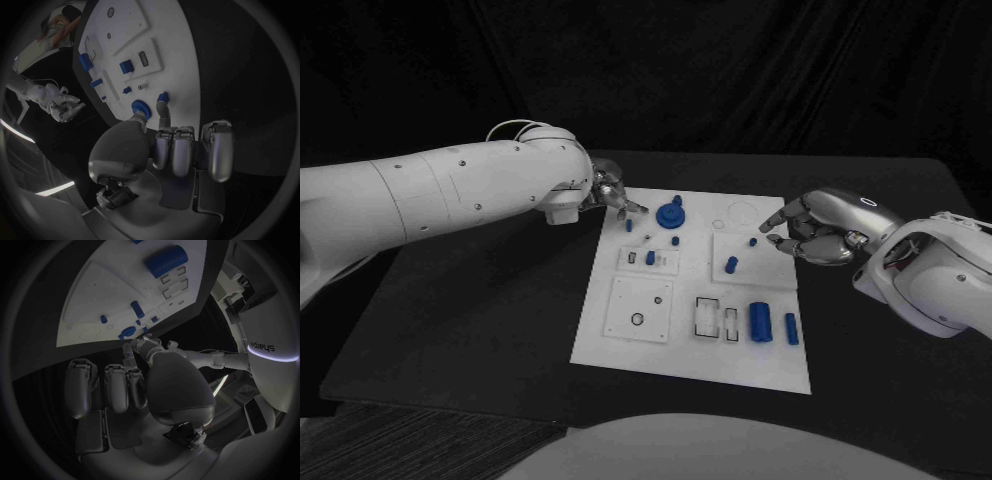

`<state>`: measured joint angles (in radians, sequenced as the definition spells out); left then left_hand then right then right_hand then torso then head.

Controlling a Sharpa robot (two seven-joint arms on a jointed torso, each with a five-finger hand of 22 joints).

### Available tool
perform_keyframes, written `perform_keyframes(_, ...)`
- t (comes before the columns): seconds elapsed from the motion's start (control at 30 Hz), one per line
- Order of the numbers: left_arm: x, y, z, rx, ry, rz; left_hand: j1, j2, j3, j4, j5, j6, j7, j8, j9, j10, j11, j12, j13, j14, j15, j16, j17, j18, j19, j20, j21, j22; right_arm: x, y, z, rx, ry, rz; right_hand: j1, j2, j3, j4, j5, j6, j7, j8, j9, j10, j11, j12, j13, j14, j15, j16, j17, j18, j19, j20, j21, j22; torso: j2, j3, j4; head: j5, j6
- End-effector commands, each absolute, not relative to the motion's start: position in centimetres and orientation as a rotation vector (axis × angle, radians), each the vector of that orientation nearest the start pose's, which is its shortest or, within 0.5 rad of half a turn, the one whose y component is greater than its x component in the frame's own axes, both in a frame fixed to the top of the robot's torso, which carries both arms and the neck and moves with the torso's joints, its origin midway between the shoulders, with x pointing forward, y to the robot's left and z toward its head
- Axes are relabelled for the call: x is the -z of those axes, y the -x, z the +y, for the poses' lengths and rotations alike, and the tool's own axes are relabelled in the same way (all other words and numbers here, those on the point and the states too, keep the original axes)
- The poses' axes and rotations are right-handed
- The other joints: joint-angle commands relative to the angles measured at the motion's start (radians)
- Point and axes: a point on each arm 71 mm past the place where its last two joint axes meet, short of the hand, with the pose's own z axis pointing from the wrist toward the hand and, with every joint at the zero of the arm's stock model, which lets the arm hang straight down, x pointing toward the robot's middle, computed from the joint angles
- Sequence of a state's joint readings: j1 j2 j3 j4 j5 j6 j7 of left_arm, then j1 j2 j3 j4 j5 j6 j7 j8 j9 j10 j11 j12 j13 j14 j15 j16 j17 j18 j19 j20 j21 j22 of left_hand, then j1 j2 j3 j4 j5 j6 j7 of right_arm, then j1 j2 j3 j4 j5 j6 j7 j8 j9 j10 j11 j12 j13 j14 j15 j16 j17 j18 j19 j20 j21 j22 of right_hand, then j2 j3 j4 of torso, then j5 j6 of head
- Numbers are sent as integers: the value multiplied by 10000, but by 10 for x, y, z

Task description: Assemble the parts on the task board

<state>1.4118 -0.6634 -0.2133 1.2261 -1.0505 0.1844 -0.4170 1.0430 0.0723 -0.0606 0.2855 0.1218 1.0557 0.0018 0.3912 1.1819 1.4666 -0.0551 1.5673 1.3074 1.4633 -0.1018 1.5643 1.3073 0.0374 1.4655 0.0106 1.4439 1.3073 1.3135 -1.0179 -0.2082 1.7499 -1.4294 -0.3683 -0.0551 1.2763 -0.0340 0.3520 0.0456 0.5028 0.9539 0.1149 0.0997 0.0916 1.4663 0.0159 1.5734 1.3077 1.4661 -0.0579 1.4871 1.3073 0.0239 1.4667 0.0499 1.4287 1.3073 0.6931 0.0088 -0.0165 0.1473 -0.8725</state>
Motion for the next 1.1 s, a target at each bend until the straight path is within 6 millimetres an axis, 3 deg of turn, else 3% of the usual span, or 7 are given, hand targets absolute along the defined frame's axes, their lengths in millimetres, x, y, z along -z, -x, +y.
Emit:
perform_keyframes(0.03, 190, -545, 219, 2948, 1002, 22686, 76, -12, -44, 7, 66, 64, -5, 58, 8, 1042, -79, 35, 2634, 1075, -66, 65, 2635, -83, 566, -48, 10, 2253, 174, -433, -217, -7050, 2240, 16732, 7, 75, 34, 38, 44, 68, 13, -8, 11, 1045, 69, -26, 2631, 710, 99, -16, 945, 126, 400, 93, -14, 2151, -15, 10, -2, 31, -2)
perform_keyframes(0.3, 191, -545, 222, 2807, 1060, 22761, 75, -22, -58, 8, 59, 76, -9, 73, 24, 1042, -82, 35, 2634, 1075, -67, 65, 2635, -78, 557, -49, -13, 2246, 174, -434, -217, -7058, 2249, 16728, 7, 75, 34, 38, 44, 68, 13, -8, 11, 1045, 69, -26, 2631, 710, 99, -16, 945, 126, 400, 93, -14, 2151, -35, 7, 0, 65, -2)
perform_keyframes(0.37, 192, -545, 222, 2778, 1047, 22815, 135, -12, -62, -9, 192, 41, -10, 58, 46, 1042, -84, 35, 2634, 1075, -69, 65, 2635, -73, 545, -53, -36, 2239, 174, -434, -216, -7063, 2252, 16723, 7, 75, 34, 38, 44, 68, 13, -8, 11, 1045, 69, -26, 2631, 710, 99, -16, 945, 126, 400, 93, -14, 2151, -36, 5, -3, 70, -2)
perform_keyframes(0.43, 194, -545, 222, 2757, 1030, 22873, 228, -5, -73, -22, 457, -30, 1, -22, 34, 1042, -80, 35, 2634, 1075, -69, 65, 2635, -68, 531, -54, -58, 2232, 174, -434, -216, -7067, 2255, 16721, 7, 75, 34, 38, 44, 68, 13, -8, 11, 1045, 69, -26, 2631, 710, 99, -16, 945, 126, 400, 93, -14, 2151, -39, 4, -3, 72, -2)
perform_keyframes(0.6, 196, -544, 221, 2726, 997, 22985, 263, 10, -109, -2, 539, -108, 42, -243, -104, 1042, -52, 35, 2634, 1075, -51, 65, 2635, -59, 508, -42, -100, 2219, 174, -434, -216, -7072, 2255, 16719, 7, 75, 34, 38, 44, 68, 13, -8, 11, 1045, 69, -26, 2631, 710, 99, -16, 945, 126, 400, 93, -14, 2151, -33, -6, 7, 54, -2)
perform_keyframes(1.1, 199, -544, 218, 2815, 939, 23008, 261, 76, -232, 12, 474, -88, 141, -827, -623, 1042, 33, 35, 2634, 1075, 19, 65, 2635, -49, 477, 15, -148, 2204, 174, -433, -218, -7079, 2223, 16677, 10, 78, 31, 45, 47, 82, 19, -20, 15, 1045, 84, -26, 2631, 710, 112, -17, 944, 126, 399, 102, -18, 2150, -11, -2, -9, 87, -2)
